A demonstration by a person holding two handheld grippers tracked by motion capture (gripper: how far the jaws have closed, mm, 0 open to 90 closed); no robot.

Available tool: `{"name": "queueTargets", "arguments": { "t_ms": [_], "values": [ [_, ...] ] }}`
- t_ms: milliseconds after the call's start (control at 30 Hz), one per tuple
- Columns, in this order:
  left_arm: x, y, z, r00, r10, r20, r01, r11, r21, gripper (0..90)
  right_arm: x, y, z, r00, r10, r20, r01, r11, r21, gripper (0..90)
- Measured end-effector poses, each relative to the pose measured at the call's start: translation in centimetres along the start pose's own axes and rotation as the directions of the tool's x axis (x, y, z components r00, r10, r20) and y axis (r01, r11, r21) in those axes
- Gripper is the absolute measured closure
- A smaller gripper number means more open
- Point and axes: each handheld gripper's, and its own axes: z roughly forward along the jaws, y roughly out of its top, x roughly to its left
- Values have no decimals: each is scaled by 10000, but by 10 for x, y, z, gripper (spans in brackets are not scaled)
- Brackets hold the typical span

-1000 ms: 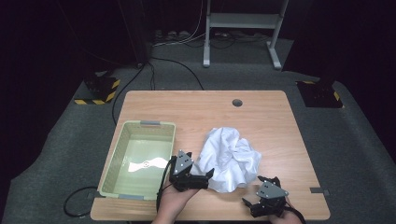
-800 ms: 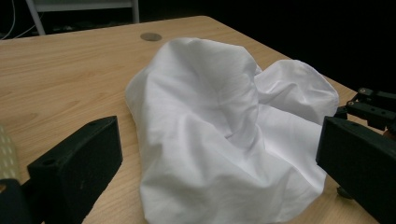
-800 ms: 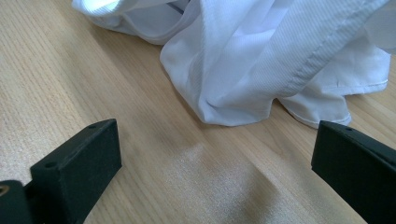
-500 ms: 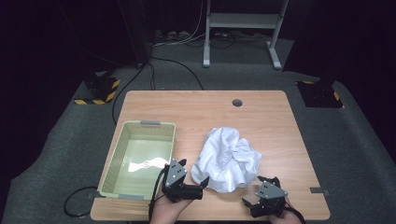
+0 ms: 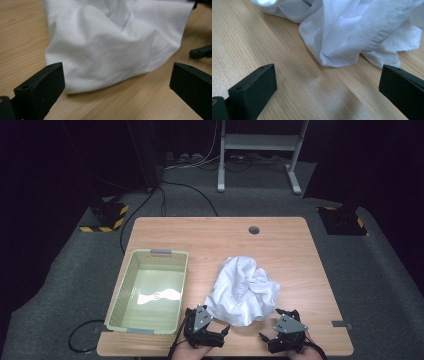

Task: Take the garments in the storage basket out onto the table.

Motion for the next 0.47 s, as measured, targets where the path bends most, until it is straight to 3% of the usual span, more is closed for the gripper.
{"name": "queueTargets", "arguments": {
  "t_ms": [100,133,300,467],
  "values": [
    [-3,-8,6,9998,183,-40,-183,9997,147,5,0,0,0,10000,-13,-4,13,10000,-1,9],
    [-6,-9,7,9990,412,-200,-404,9984,402,6,0,0,0,10000,-20,-11,20,10000,-3,9],
    [-16,-9,9,9888,1400,-515,-1371,9889,572,5,0,0,0,10000,-32,-23,32,10000,23,7],
    [-17,-9,11,9867,1547,-492,-1508,9858,744,13,0,0,-1,10000,25,-14,-25,10000,-70,7]
  ]
}}
